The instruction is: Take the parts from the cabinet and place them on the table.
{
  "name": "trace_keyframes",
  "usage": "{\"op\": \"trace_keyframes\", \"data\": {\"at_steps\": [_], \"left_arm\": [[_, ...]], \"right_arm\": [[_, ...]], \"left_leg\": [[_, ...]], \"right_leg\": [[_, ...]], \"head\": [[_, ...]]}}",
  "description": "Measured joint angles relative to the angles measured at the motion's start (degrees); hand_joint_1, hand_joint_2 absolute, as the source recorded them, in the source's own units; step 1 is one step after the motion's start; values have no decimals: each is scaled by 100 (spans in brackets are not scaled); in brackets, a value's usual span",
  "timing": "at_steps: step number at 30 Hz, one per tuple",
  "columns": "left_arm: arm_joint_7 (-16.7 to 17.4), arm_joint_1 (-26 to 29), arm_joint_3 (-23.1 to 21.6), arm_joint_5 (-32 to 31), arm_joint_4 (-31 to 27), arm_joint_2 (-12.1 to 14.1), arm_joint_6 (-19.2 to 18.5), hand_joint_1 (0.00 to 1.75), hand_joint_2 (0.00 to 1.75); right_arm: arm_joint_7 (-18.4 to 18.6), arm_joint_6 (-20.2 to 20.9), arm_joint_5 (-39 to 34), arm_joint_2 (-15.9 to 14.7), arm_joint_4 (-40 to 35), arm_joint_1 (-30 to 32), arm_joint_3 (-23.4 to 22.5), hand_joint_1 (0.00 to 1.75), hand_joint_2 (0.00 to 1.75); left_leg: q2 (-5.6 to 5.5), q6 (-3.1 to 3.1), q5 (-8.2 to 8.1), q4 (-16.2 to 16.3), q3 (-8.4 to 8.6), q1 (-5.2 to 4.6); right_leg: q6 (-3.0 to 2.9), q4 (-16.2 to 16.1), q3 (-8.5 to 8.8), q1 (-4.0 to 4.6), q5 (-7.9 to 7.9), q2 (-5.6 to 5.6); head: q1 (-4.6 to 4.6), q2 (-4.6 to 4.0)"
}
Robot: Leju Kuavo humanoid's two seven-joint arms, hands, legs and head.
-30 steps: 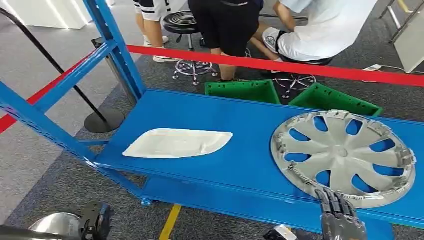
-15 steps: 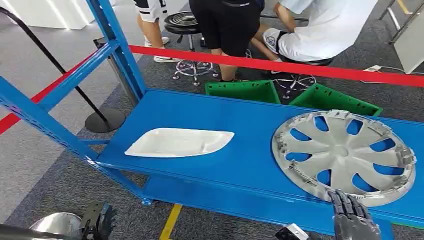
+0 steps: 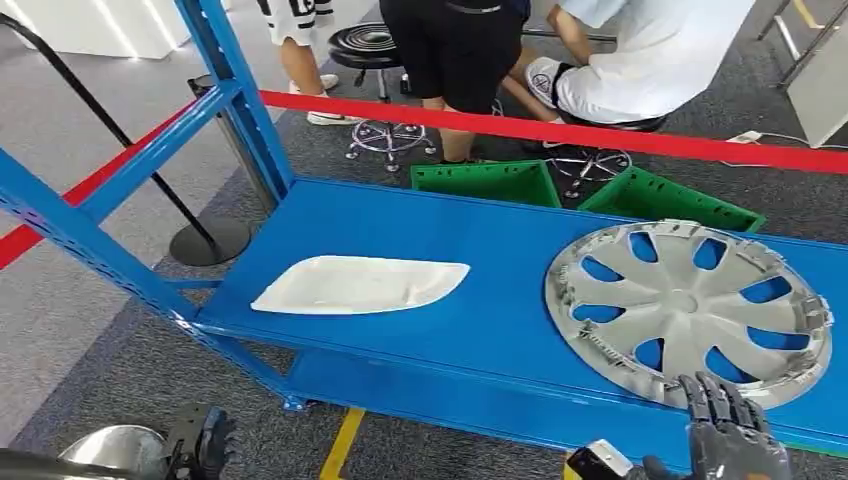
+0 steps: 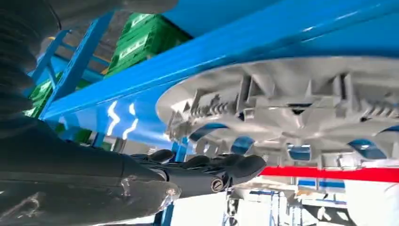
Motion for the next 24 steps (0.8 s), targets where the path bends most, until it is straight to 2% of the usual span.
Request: {"op": "trace_keyframes", "data": {"at_steps": [7,20,24], "left_arm": [[-11,6,0,-51,0,-2,-66,0,0],[-11,5,0,-55,0,-5,-72,0,0],[-11,5,0,-96,0,-9,-83,0,0]], "right_arm": [[-256,302,-310,-7,-46,6,-302,0,175],[-299,322,-350,-22,-42,-6,-481,0,175],[-380,464,-361,-42,-13,-25,-527,0,175]], "left_leg": [[0,0,0,0,0,0],[0,1,1,0,0,0],[0,1,1,0,0,0]], "right_leg": [[0,0,0,0,0,1],[0,0,0,0,0,0],[0,0,1,0,0,1]], "head": [[2,0],[2,0],[2,0]]}}
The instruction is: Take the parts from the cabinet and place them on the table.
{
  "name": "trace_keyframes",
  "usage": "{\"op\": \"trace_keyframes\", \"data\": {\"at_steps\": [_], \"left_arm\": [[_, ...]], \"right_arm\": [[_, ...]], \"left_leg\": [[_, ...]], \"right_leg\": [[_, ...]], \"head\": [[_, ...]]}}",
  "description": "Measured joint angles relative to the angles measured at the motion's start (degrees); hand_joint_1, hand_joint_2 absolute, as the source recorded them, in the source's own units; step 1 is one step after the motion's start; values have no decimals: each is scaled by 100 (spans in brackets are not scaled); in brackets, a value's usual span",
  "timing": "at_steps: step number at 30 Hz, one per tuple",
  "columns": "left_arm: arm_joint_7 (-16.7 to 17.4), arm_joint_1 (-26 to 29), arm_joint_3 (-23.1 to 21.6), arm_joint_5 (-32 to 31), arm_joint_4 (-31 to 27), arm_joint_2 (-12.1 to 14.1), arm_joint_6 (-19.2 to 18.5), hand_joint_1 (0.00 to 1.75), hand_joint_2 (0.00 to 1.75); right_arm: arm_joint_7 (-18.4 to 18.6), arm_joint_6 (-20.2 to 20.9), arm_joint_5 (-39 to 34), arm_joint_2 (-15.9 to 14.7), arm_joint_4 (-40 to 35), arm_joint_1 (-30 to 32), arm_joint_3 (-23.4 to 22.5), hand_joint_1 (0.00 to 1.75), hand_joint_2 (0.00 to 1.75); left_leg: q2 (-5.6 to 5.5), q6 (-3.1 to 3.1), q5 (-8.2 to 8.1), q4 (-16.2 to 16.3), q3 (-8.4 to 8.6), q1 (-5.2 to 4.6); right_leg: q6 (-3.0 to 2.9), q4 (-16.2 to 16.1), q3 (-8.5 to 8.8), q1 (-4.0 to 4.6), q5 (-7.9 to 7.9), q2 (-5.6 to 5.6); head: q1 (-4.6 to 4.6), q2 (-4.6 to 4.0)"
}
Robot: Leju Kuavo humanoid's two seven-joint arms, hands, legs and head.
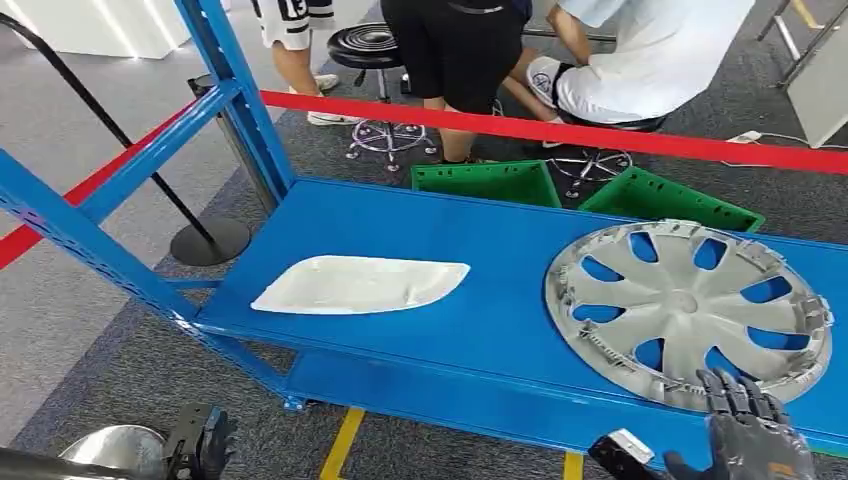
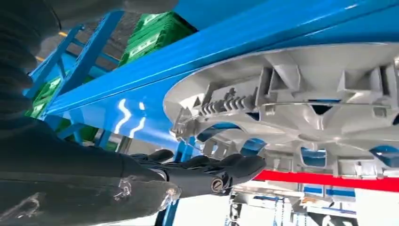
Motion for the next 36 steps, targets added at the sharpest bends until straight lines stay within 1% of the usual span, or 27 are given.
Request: {"op": "trace_keyframes", "data": {"at_steps": [8,11,19,36], "left_arm": [[0,-1,0,-59,0,-15,-13,0,0],[0,0,0,-77,0,-22,-26,0,0],[0,-1,0,-92,0,-26,-42,0,0],[0,-1,0,-92,0,-26,-42,0,0]], "right_arm": [[-334,367,-330,-33,205,-126,-181,0,175],[-411,446,-402,-33,321,-173,-223,0,175],[-452,461,-402,-35,542,-294,-234,0,175],[-455,461,-402,-35,662,-337,-236,0,175]], "left_leg": [[0,0,1,0,0,-1],[0,0,1,0,0,-1],[0,0,1,0,0,0],[0,0,1,0,0,-1]], "right_leg": [[-1,0,0,0,2,0],[-1,0,0,0,2,-1],[-2,0,0,0,3,-1],[-2,0,0,0,3,-1]], "head": [[0,0],[0,0],[-2,0],[0,0]]}}
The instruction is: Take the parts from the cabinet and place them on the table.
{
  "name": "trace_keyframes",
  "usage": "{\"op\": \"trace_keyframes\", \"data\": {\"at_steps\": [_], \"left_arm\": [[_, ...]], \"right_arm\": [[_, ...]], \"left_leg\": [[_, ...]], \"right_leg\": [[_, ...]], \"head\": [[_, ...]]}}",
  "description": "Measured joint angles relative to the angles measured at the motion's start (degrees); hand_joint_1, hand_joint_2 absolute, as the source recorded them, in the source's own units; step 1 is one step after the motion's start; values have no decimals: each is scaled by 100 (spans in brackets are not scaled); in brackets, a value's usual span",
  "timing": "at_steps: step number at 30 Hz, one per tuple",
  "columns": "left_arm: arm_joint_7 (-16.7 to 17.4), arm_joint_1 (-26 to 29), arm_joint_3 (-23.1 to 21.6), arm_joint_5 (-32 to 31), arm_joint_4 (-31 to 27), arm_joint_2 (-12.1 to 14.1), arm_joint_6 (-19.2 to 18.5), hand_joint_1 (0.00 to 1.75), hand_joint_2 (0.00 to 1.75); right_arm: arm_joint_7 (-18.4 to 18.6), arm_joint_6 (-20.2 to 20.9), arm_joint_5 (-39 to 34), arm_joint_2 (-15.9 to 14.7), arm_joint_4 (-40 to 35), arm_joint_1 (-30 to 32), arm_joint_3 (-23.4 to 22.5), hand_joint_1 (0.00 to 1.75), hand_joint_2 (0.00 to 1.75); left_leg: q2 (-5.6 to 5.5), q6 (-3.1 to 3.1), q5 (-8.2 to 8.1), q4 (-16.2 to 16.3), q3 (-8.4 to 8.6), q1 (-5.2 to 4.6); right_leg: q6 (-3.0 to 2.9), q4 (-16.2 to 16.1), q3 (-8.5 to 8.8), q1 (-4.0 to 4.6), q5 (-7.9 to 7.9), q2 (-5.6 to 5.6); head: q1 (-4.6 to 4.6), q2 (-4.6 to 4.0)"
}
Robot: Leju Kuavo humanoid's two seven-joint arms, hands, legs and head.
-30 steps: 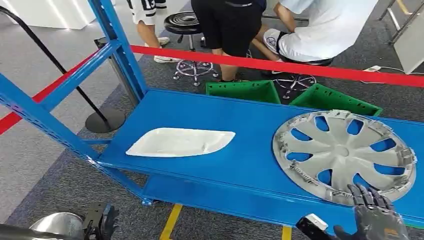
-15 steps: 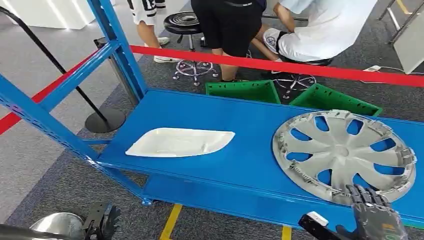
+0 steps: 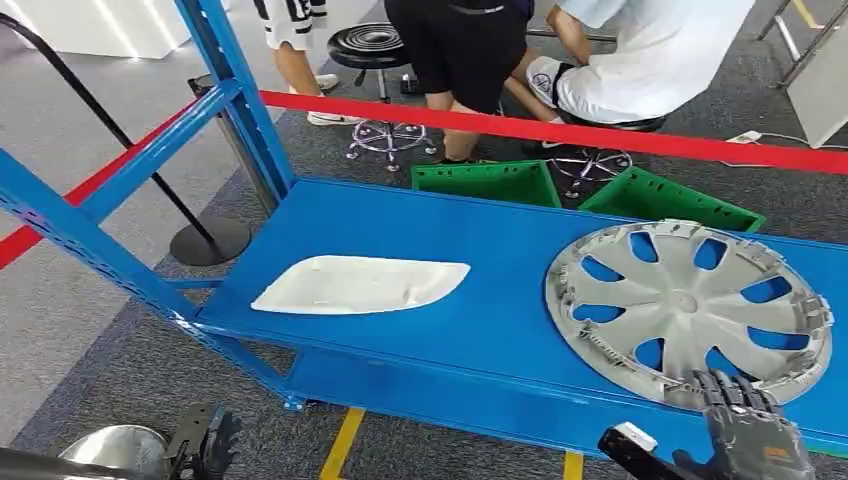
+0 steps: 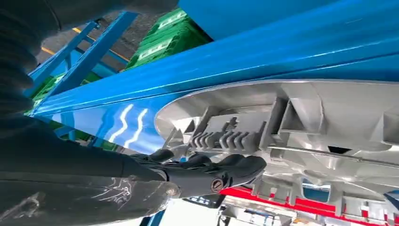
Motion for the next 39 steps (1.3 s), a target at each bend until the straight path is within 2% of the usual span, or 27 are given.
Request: {"op": "trace_keyframes", "data": {"at_steps": [6,10,17,24,30,39], "left_arm": [[0,0,0,-11,0,-2,0,0,0],[2,-6,0,-63,0,-4,-11,0,0],[20,-11,0,-118,0,-13,-31,0,0],[22,-20,0,-175,0,-13,-35,0,0],[22,-12,0,-181,0,-13,-35,0,0],[20,-7,0,-208,2,-20,-33,0,0]], "right_arm": [[-22,67,2,-2,6,-14,2,0,175],[-219,350,-39,-22,147,-207,22,0,175],[-435,452,-59,-22,514,-555,90,0,175],[-861,653,645,-22,848,-1261,201,0,175],[-883,643,750,-20,933,-1331,258,0,175],[-667,511,1506,109,933,-1297,291,0,175]], "left_leg": [[0,0,0,0,0,0],[2,-1,1,0,0,0],[2,4,8,0,0,-1],[7,5,19,0,-5,1],[10,3,21,0,-8,0],[9,12,48,0,-38,-9]], "right_leg": [[0,0,1,0,0,0],[-1,0,0,0,1,2],[0,0,0,0,5,1],[-1,0,-6,1,18,4],[3,0,-8,2,26,13],[6,0,-33,-3,55,9]], "head": [[0,0],[2,0],[0,0],[0,0],[0,0],[0,0]]}}
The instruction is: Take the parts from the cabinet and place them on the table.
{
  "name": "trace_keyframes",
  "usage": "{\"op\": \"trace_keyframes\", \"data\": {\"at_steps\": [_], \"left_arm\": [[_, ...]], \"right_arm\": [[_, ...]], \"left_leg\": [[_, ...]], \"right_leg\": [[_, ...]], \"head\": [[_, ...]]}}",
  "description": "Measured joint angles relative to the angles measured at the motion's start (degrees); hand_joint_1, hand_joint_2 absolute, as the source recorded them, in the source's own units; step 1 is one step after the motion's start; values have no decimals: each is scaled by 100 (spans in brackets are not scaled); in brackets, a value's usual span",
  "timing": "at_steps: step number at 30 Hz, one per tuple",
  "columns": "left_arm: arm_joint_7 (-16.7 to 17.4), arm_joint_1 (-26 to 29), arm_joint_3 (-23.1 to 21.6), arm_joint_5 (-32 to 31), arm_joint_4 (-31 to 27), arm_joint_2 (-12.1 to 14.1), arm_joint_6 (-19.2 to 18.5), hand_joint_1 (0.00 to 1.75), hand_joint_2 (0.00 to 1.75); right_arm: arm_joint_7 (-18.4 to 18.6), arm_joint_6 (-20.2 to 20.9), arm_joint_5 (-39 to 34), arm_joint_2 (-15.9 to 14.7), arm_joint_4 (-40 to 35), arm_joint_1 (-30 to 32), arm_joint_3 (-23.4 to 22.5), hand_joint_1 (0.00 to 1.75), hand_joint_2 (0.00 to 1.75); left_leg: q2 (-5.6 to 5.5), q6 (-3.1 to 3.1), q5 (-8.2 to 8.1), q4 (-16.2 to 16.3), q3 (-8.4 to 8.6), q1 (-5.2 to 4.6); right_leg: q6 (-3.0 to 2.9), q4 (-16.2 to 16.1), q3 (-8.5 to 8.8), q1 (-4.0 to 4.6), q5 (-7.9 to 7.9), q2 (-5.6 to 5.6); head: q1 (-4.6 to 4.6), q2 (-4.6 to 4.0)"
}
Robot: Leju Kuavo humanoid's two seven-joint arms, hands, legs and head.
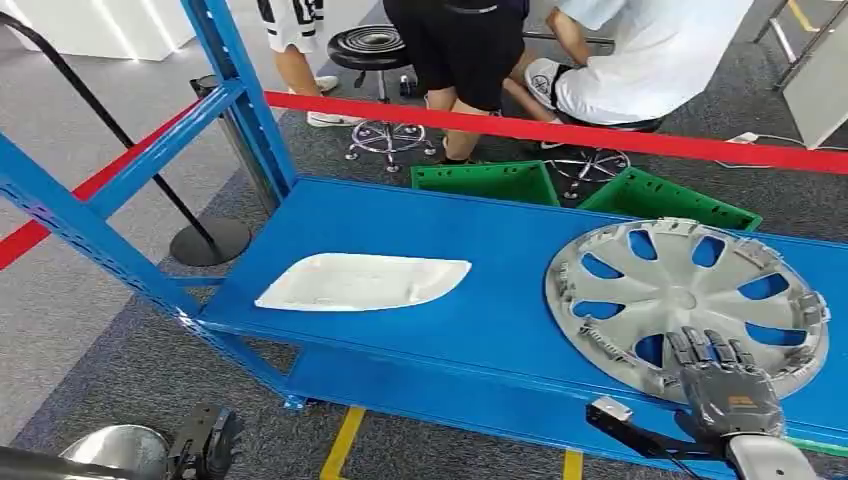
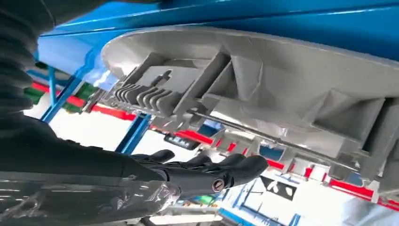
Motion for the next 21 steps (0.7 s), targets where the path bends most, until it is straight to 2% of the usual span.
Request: {"op": "trace_keyframes", "data": {"at_steps": [3,7,8,9,14,21], "left_arm": [[0,1,2,0,0,-9,0,0,0],[-2,1,11,-7,0,-11,0,0,0],[-4,0,13,-9,0,-11,0,0,0],[-4,-1,15,-9,0,-11,0,0,0],[-20,-2,28,-15,0,-13,0,0,0],[-22,-3,46,-17,0,-13,0,0,0]], "right_arm": [[-2,2,151,52,-22,6,0,0,175],[-269,241,-209,63,2,-104,-55,0,175],[-319,284,-307,63,20,-126,-68,159,175],[-361,311,-392,63,39,-143,-92,175,175],[-453,404,-687,63,142,-148,-138,175,175],[-461,415,-704,63,205,-120,-140,175,175]], "left_leg": [[0,3,14,0,-18,-2],[1,-3,25,0,-30,-1],[2,-2,26,0,-30,-1],[2,-2,26,0,-29,-1],[16,-8,31,-1,-31,1],[36,-7,65,-2,-60,1]], "right_leg": [[5,0,-19,-2,15,1],[-1,0,-38,-3,30,8],[-1,0,-39,-3,31,10],[-1,0,-39,-3,32,10],[-15,0,-48,1,45,30],[-14,-1,-83,1,83,48]], "head": [[0,0],[0,0],[0,0],[-2,0],[0,0],[2,0]]}}
